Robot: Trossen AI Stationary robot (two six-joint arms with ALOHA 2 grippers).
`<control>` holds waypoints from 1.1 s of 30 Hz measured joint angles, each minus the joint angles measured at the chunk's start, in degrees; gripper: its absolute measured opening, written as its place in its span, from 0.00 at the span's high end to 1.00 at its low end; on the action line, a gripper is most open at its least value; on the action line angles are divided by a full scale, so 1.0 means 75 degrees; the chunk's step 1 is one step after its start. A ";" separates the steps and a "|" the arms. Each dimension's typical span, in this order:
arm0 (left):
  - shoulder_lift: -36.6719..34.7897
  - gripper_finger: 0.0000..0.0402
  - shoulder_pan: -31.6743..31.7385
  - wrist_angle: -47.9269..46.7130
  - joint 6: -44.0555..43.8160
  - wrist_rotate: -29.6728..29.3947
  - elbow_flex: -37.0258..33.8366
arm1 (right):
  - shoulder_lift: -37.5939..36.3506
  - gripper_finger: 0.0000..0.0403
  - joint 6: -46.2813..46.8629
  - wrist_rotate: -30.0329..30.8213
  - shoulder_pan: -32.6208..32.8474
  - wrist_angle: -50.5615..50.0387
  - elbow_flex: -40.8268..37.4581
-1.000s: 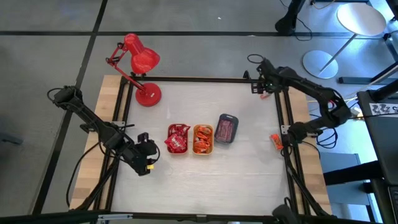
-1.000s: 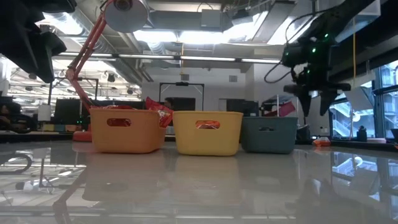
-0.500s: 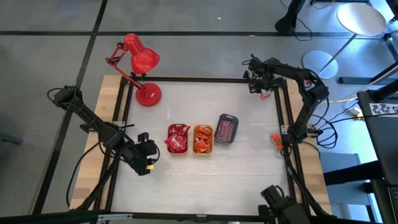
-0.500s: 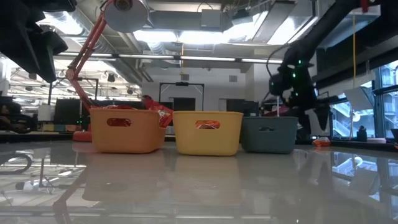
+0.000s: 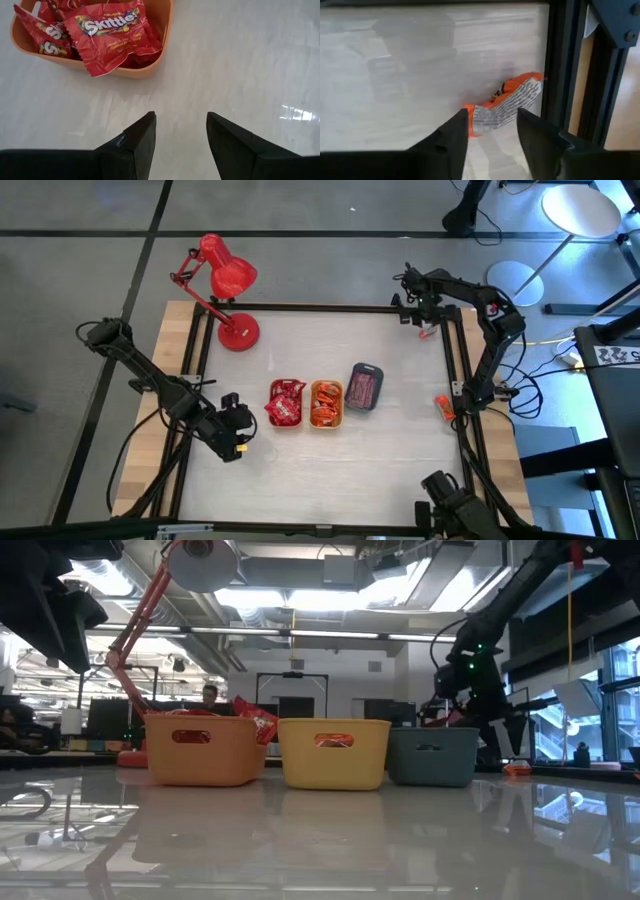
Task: Sort candy
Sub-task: Put the orange candy into the yellow bin
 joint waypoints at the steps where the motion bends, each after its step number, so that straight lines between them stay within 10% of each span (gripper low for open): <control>1: -0.0003 0.59 0.0003 0.0003 -0.0003 0.0000 0.0000 | 0.0000 0.61 0.0009 -0.0037 0.0002 -0.0019 -0.0022; 9: -0.0001 0.59 0.0003 -0.0009 0.0009 0.0000 0.0000 | 0.0009 0.68 0.0153 -0.0190 0.0016 -0.0228 -0.0157; 24: -0.0002 0.59 0.0000 -0.0012 -0.0061 0.0000 0.0000 | 0.0396 0.37 0.0345 0.0203 0.0162 -0.0014 -0.0160; 33: -0.0001 0.59 -0.0104 -0.0017 -0.0060 0.0001 0.0000 | 0.0670 0.59 0.0019 0.0329 0.0422 0.0199 -0.0152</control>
